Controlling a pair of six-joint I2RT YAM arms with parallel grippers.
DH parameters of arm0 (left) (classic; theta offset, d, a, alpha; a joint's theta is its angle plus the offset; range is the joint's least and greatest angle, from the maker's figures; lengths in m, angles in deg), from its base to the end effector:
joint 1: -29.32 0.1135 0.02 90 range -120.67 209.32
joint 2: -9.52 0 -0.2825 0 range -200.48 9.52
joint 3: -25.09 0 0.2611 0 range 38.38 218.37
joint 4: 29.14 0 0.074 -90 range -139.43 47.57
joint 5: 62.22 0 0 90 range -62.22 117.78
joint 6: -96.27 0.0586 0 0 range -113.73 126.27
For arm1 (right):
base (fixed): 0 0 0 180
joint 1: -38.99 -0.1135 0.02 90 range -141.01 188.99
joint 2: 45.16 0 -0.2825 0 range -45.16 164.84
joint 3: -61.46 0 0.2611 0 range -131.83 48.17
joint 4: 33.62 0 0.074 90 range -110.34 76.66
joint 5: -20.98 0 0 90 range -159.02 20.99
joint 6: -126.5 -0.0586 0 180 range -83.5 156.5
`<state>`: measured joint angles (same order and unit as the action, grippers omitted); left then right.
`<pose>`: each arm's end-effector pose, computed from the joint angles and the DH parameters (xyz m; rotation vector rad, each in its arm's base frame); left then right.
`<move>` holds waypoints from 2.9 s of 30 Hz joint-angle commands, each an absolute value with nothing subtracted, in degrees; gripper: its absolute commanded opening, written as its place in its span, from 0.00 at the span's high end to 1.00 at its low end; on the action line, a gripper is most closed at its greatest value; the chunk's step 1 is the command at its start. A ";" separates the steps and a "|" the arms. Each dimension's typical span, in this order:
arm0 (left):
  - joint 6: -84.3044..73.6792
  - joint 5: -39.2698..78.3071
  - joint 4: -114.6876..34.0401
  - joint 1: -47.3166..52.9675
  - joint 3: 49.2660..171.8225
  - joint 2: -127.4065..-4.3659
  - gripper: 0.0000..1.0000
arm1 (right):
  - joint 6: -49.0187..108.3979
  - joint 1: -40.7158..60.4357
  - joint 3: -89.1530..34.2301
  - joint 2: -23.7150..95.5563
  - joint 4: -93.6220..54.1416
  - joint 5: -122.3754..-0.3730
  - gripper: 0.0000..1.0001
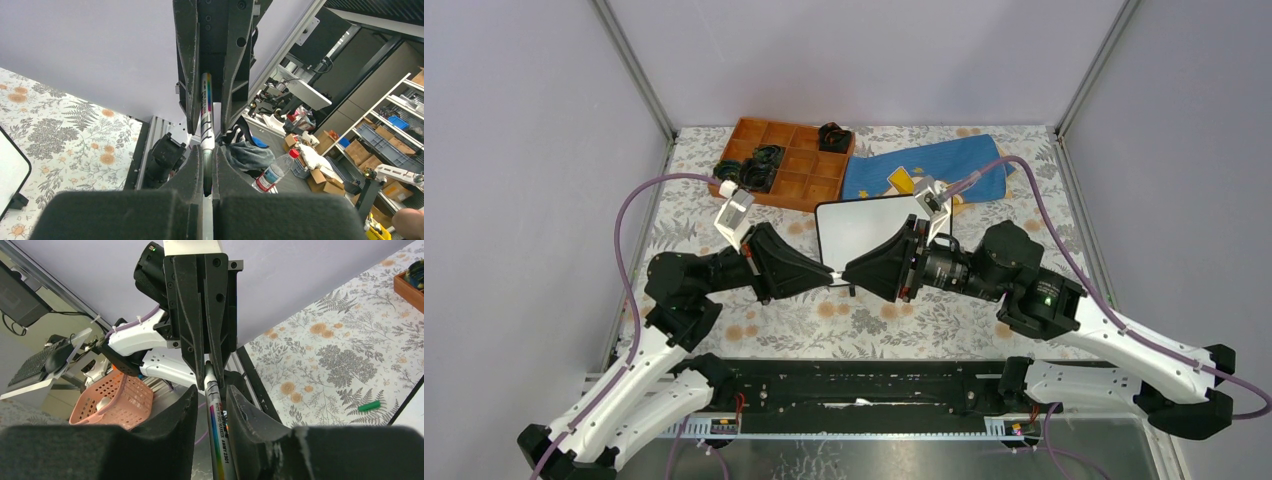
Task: Write a sentence on the whiteboard
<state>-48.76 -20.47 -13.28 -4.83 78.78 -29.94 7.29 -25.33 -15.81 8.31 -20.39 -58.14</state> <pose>0.1019 -0.1219 0.4139 0.6660 1.2842 -1.7558 0.0854 0.2031 0.4700 -0.6376 1.4257 1.4621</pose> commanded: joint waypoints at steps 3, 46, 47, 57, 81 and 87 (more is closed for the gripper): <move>-45.24 -22.05 -16.49 -5.22 81.45 -29.02 1.00 | 8.32 -25.26 -19.93 8.63 -20.69 -55.59 0.67; -43.06 -21.43 -19.05 -5.21 81.35 -29.10 1.00 | 8.47 -25.22 -19.96 8.14 -19.81 -50.01 0.74; -43.04 -21.45 -19.13 -5.21 81.40 -29.12 1.00 | 8.65 -25.23 -20.27 8.24 -18.85 -49.76 0.75; -43.00 -21.55 -19.22 -5.22 81.18 -29.01 1.00 | 9.34 -25.26 -21.35 8.57 -17.26 -49.39 0.85; -42.25 -19.10 -20.66 -5.22 80.52 -28.18 1.00 | 6.14 -25.26 -17.40 7.57 -24.54 -50.13 0.64; -42.07 -18.35 -21.06 -5.22 80.44 -27.78 1.00 | 6.08 -25.26 -17.75 7.99 -24.22 -49.90 0.66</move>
